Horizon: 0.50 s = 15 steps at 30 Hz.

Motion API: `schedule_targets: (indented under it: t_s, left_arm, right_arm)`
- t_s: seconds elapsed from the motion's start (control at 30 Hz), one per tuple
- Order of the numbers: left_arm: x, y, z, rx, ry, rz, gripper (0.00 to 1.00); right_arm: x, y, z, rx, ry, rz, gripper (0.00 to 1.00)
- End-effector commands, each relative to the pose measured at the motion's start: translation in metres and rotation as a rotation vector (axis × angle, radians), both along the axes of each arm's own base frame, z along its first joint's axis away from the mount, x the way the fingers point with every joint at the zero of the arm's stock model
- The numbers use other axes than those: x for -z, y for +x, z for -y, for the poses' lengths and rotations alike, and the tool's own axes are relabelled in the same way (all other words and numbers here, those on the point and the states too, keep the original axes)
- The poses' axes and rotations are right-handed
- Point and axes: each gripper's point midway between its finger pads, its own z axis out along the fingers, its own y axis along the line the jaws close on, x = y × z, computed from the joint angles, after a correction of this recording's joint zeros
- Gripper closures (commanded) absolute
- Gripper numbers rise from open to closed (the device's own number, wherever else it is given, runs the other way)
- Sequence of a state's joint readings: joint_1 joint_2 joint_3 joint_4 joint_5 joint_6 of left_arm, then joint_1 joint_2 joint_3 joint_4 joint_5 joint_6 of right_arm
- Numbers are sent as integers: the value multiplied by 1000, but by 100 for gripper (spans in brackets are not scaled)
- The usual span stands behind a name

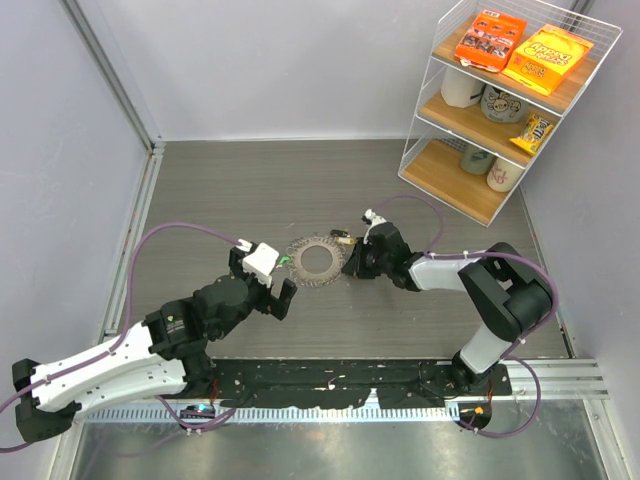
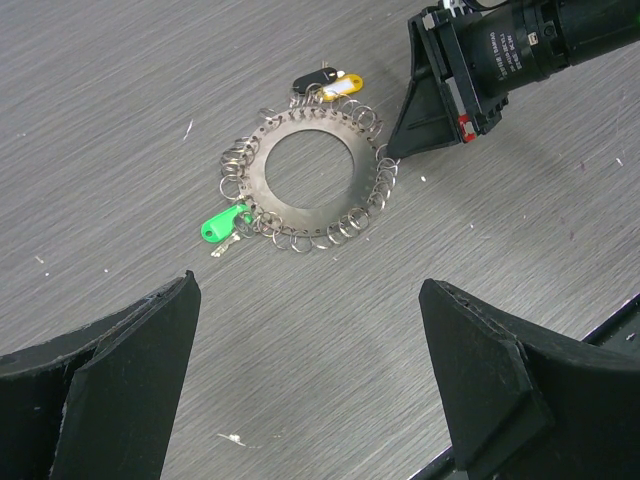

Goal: Put the keys on the keyring

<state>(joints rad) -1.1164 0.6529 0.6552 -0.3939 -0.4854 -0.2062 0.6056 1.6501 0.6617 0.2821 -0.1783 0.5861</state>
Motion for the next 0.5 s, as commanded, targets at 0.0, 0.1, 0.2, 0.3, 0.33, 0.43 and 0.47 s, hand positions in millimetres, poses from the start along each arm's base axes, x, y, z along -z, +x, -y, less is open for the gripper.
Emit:
schedule_targets:
  t_s: [0.0, 0.1, 0.2, 0.3, 0.33, 0.43, 0.47]
  left_arm:
    - [-17, 1, 4, -4, -56, 13, 1]
    - [-17, 1, 5, -3, -57, 11, 1]
    - [-17, 0, 5, 2, -58, 4, 1]
    - [-21, -2, 5, 5, -73, 0, 1]
    - [-22, -3, 5, 7, -81, 0, 1]
    - [-26, -5, 5, 16, -104, -3, 1]
    - [-28, -7, 5, 24, -110, -6, 1]
  right_arm:
    - [0, -2, 2, -2, 0, 5, 95]
    - [-6, 0, 1, -5, 5, 28, 94]
    - [-20, 0, 2, -15, 26, 78, 95]
    - [-38, -1, 5, -24, 39, 144, 94]
    - [-52, 0, 5, -26, 57, 179, 95]
    - [-73, -4, 9, -42, 68, 247, 95]
    - [-87, -5, 10, -47, 82, 282, 94]
